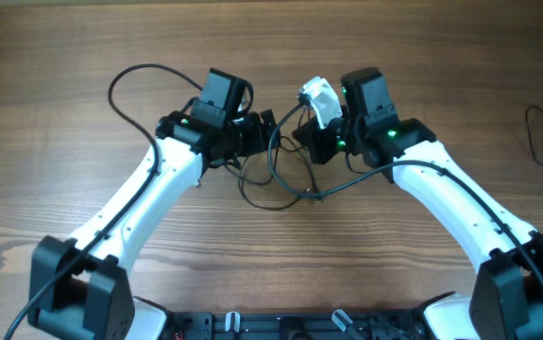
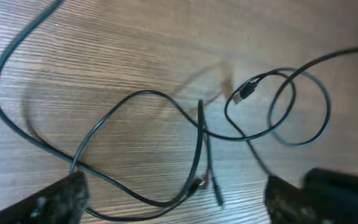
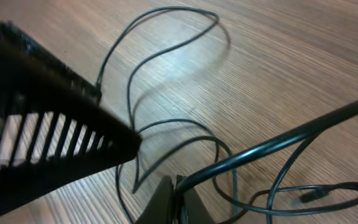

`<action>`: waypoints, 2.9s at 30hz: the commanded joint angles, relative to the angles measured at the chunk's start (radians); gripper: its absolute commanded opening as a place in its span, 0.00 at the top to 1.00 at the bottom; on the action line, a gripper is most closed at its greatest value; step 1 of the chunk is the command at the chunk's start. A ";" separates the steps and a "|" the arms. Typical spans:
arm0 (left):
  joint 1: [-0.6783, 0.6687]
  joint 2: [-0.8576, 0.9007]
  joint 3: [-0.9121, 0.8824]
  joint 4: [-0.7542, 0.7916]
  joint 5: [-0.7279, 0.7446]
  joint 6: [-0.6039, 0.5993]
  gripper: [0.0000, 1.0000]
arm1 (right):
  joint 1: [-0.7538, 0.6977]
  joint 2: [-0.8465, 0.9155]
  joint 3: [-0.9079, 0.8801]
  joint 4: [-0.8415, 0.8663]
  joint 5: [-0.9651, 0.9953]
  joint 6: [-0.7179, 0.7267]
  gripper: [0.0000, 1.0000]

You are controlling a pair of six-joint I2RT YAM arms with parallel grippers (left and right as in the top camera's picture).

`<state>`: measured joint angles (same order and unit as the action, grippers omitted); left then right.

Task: Untangle cables

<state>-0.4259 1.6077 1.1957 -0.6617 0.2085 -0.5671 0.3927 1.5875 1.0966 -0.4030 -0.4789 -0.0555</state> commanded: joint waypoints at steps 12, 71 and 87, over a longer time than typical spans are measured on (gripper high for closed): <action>-0.129 0.255 0.001 0.128 0.108 0.134 0.65 | -0.152 -0.013 0.016 -0.001 -0.080 0.134 0.96; 0.055 0.156 -0.149 0.094 -0.235 -0.121 0.96 | -0.770 0.669 0.934 0.379 0.616 -0.044 0.96; 0.055 0.156 -0.149 0.095 -0.220 -0.182 0.96 | -0.916 0.838 0.941 0.421 0.431 0.171 0.66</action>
<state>-0.3660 1.7542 1.0519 -0.5709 -0.0238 -0.7197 -0.4816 2.4035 2.0247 0.0525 0.0441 0.0479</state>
